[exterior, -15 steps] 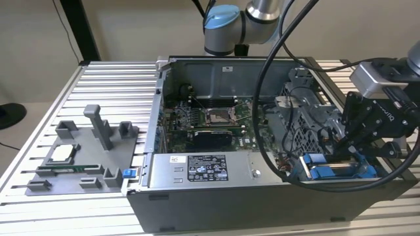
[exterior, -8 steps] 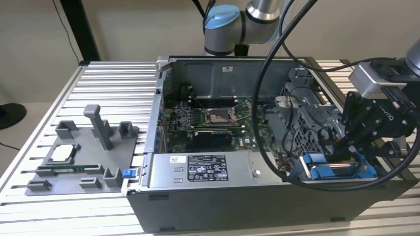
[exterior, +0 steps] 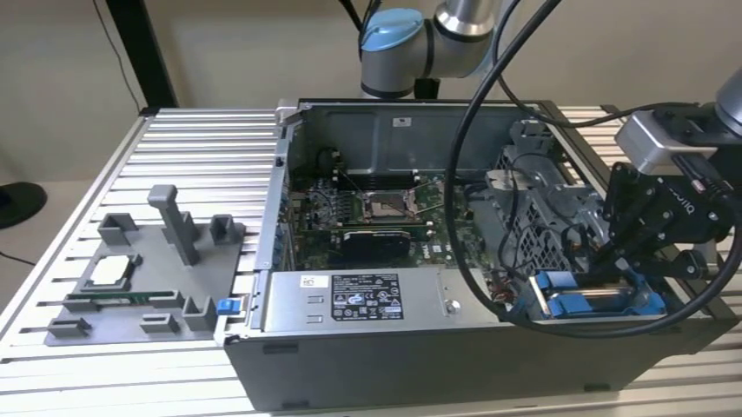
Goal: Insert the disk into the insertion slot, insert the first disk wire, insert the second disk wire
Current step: 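Insert the second disk wire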
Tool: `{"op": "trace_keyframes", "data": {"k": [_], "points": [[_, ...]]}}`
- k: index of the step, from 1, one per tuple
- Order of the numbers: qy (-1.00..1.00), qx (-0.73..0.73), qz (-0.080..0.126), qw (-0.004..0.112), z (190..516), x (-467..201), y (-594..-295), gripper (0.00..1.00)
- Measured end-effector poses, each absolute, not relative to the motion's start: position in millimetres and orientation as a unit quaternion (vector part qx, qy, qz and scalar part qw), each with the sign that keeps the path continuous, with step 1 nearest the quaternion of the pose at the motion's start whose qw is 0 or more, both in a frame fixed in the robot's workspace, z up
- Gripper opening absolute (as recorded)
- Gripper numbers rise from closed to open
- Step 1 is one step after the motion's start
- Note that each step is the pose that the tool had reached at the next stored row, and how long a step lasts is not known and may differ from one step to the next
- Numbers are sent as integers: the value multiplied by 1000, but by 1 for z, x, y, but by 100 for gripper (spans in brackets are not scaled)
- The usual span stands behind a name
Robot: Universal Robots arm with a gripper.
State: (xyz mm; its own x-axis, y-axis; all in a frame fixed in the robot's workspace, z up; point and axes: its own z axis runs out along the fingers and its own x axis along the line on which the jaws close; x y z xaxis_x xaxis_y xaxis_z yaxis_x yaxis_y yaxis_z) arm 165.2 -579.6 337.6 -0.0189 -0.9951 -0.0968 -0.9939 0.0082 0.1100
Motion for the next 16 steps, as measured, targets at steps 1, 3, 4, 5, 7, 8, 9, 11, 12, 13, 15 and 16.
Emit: {"op": "trace_keyframes", "data": {"k": [1,3,4,5,7,8,9,11,12,13,15,16], "points": [[-710,700,-73,4,337,165,-580,0],[-710,700,-72,6,336,165,-580,0],[-710,700,-71,6,336,165,-580,0],[-710,700,-70,7,335,165,-580,0],[-710,700,-70,8,334,165,-580,0],[-710,700,-69,8,333,165,-579,0],[-710,700,-69,7,333,165,-579,0],[-711,700,-67,8,333,165,-578,0],[-711,700,-66,8,334,165,-577,0],[-711,701,-66,8,334,165,-577,0],[-711,701,-65,8,334,165,-577,0],[-711,701,-66,7,334,165,-576,0]]}}
